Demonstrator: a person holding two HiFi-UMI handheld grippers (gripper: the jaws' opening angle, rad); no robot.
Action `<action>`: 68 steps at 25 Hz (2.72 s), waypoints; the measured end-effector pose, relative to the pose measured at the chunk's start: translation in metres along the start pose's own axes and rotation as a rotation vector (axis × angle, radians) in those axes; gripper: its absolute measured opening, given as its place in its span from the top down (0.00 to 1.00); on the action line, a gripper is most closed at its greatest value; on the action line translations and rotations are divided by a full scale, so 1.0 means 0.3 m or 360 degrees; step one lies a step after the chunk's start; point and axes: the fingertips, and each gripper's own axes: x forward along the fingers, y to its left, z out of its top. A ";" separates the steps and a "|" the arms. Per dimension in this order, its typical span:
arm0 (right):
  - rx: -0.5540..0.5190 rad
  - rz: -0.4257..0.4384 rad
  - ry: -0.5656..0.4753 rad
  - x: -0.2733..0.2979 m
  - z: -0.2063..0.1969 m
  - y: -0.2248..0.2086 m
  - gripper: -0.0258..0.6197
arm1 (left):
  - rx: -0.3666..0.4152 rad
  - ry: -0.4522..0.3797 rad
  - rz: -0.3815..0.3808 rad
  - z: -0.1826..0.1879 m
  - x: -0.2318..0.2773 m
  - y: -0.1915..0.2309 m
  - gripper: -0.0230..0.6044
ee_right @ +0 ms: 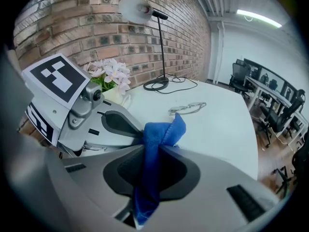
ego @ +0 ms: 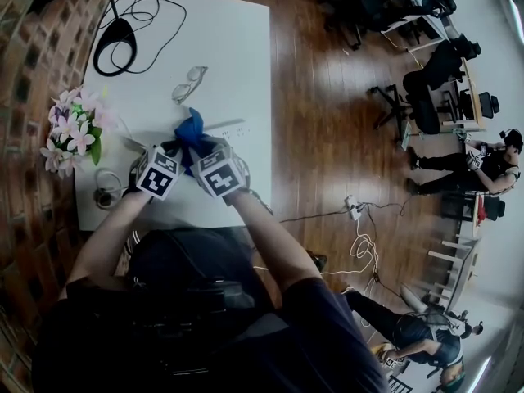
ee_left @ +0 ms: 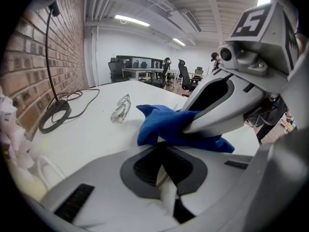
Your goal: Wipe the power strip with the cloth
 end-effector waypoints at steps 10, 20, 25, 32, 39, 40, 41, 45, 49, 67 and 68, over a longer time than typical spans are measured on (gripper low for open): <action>-0.0029 0.0046 0.0074 0.015 0.011 0.040 0.87 | 0.0022 -0.0010 -0.0007 -0.003 -0.003 -0.005 0.97; -0.0135 -0.0014 0.0085 0.022 0.009 0.041 0.86 | 0.0040 -0.0017 0.0005 -0.002 -0.013 -0.005 0.97; -0.0153 -0.0002 0.0097 0.013 0.003 0.031 0.86 | 0.0062 -0.0035 0.0017 0.000 -0.010 -0.010 0.96; -0.0102 0.0018 0.0082 0.009 0.004 0.011 0.86 | 0.0057 -0.0047 0.0023 -0.002 -0.002 -0.004 0.96; -0.0057 -0.0022 0.0032 -0.023 -0.031 -0.073 0.86 | 0.0039 -0.0003 0.0000 -0.011 -0.005 -0.006 0.96; -0.0043 -0.0025 0.0024 -0.029 -0.035 -0.090 0.86 | 0.0038 0.0006 0.0001 -0.012 -0.006 -0.006 0.96; -0.0031 -0.0028 0.0017 -0.034 -0.037 -0.107 0.86 | 0.0036 0.0015 0.0004 -0.012 -0.006 -0.006 0.96; -0.0002 -0.0051 -0.0004 -0.048 -0.040 -0.167 0.86 | 0.0016 0.0034 0.0002 -0.004 -0.004 -0.001 0.96; 0.0047 -0.0090 -0.0025 -0.068 -0.058 -0.237 0.86 | 0.0001 0.0047 -0.0023 -0.002 -0.002 -0.005 0.96; 0.0138 -0.0321 -0.0055 -0.151 -0.129 -0.464 0.86 | -0.0010 0.0067 -0.0031 -0.003 -0.001 -0.005 0.96; 0.0144 -0.0333 -0.0052 -0.155 -0.132 -0.474 0.86 | -0.0010 0.0068 -0.0032 -0.003 -0.002 -0.004 0.96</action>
